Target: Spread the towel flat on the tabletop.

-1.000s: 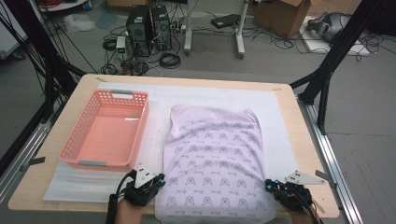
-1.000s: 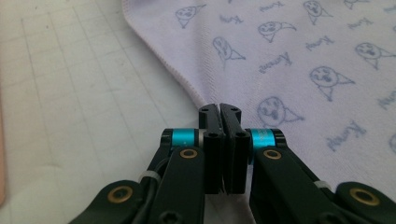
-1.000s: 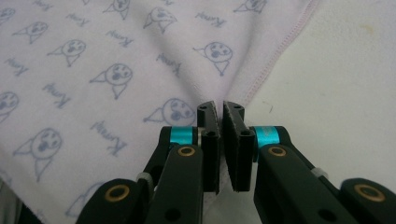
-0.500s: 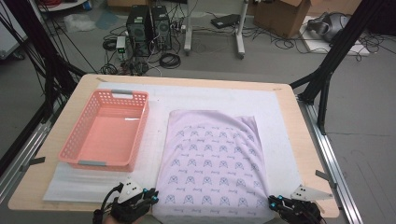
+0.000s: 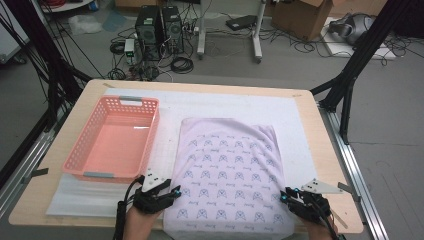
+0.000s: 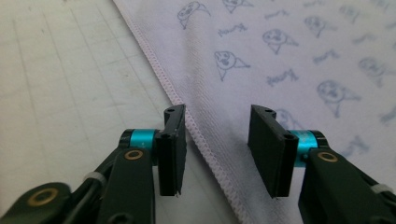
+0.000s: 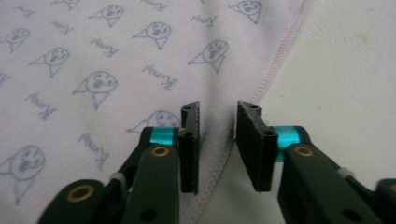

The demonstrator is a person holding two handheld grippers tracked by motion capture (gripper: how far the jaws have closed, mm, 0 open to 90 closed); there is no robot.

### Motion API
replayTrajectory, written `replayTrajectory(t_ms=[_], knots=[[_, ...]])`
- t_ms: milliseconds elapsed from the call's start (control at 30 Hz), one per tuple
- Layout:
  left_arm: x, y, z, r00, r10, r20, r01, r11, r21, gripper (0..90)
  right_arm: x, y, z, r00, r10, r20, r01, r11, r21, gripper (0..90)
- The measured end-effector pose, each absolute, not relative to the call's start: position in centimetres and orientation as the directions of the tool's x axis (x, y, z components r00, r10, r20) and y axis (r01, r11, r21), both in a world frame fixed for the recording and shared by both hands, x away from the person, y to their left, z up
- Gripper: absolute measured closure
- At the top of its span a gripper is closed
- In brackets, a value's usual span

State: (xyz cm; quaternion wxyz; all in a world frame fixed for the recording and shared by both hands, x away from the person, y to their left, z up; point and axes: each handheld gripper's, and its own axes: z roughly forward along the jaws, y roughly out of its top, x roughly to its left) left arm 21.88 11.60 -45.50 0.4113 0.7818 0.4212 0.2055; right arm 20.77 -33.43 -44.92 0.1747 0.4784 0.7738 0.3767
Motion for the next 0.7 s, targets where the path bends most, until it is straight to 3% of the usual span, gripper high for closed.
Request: replayTrajectory(t_ms=[33,100,300,467,533,600,700], knots=[[21.7,11.5,-45.5,0.566,0.824,-0.031,0.491,-0.307,0.815,64.7,20.8,-33.7,-44.9,-0.494,0.864,0.103,0.609,0.259,0.749,85.5],[21.4,11.1,-45.2,0.558,0.829,-0.019,0.502,-0.319,0.804,86.2,20.8,-33.8,-44.9,-0.495,0.860,0.127,0.620,0.247,0.744,86.5],[20.4,12.9,-45.0,0.552,0.823,-0.132,0.559,-0.248,0.791,86.9,20.3,-34.4,-44.7,-0.509,0.851,0.127,0.620,0.260,0.741,87.1],[19.8,13.3,-44.8,0.587,0.797,-0.145,0.569,-0.279,0.774,86.5,19.2,-34.7,-44.5,-0.536,0.832,0.146,0.634,0.283,0.720,87.2],[19.7,13.1,-44.9,0.599,0.788,-0.140,0.559,-0.287,0.778,84.2,18.8,-34.8,-44.3,-0.546,0.823,0.157,0.641,0.290,0.710,85.4],[20.2,13.1,-44.9,0.596,0.789,-0.150,0.553,-0.268,0.789,64.2,18.8,-34.9,-44.1,-0.539,0.825,0.171,0.636,0.265,0.725,74.1],[20.9,13.3,-44.6,0.594,0.783,-0.186,0.532,-0.209,0.820,54.7,19.2,-35.2,-44.0,-0.519,0.830,0.202,0.620,0.204,0.757,62.7]])
